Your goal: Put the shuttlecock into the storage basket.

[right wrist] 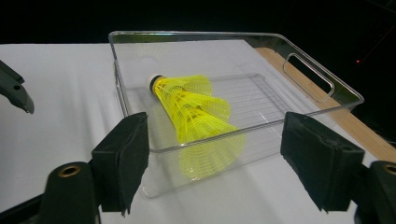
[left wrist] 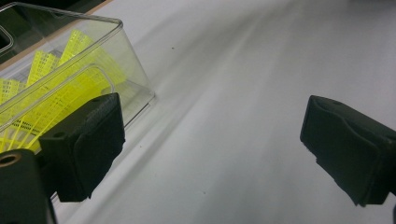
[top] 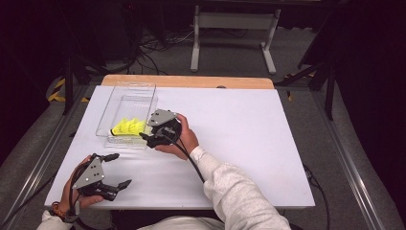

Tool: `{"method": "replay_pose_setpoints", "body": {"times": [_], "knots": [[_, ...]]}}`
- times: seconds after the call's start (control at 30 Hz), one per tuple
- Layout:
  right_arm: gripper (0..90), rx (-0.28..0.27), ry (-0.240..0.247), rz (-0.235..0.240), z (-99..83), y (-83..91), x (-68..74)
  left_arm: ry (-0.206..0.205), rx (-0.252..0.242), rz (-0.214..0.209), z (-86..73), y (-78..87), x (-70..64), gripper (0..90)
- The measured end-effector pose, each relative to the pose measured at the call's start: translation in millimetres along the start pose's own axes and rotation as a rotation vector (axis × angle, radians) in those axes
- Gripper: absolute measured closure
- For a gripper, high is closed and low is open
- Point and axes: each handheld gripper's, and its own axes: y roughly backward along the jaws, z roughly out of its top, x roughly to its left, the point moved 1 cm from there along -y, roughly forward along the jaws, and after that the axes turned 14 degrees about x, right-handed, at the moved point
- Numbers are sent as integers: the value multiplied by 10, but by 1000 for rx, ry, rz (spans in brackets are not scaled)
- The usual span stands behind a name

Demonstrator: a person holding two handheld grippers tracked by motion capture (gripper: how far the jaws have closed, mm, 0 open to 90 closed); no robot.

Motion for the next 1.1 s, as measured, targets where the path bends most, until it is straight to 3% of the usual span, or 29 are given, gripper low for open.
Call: {"method": "replay_pose_setpoints", "body": {"times": [0.5, 1.1], "knots": [[166, -4, -32, -48, -99, 50, -67, 3, 1, -1, 1, -4, -2, 74], [104, -11, -21, -87, -176, 147, -98, 8, -4, 5, 0, 4, 3, 71]]}}
